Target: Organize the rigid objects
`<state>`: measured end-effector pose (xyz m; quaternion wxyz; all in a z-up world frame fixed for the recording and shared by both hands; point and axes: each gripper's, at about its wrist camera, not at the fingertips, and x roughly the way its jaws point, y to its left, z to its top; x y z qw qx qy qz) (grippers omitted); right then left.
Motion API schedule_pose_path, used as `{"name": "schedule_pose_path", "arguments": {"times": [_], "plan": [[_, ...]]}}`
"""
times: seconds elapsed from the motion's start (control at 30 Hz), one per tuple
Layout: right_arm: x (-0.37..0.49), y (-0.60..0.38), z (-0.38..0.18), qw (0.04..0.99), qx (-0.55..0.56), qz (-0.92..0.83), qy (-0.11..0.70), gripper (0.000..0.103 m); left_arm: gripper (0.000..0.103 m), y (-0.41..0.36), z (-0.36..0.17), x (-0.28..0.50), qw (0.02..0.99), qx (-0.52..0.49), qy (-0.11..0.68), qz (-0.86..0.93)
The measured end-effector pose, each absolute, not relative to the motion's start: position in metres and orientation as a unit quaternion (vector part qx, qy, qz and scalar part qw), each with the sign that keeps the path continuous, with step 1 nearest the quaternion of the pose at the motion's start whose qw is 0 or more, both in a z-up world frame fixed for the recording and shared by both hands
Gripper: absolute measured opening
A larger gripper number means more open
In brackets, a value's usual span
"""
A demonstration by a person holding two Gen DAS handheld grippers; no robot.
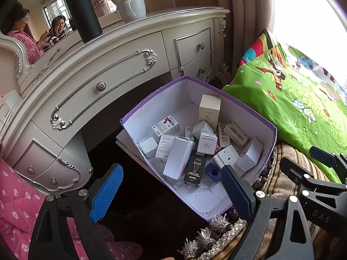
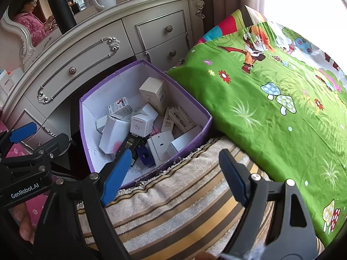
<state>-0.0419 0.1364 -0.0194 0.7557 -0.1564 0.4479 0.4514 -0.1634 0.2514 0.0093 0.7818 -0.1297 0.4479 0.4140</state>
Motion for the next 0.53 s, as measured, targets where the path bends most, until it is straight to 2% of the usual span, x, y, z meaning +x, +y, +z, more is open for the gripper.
{"name": "schedule_pose_path", "arguments": {"times": [0.53], "plan": [[-0.0429, 0.1364, -0.0221, 0.754, -0.16, 0.451, 0.449, 0.085, 0.093, 0.2505, 0.0103, -0.165, 0.792, -0.139, 0.433, 0.407]]}}
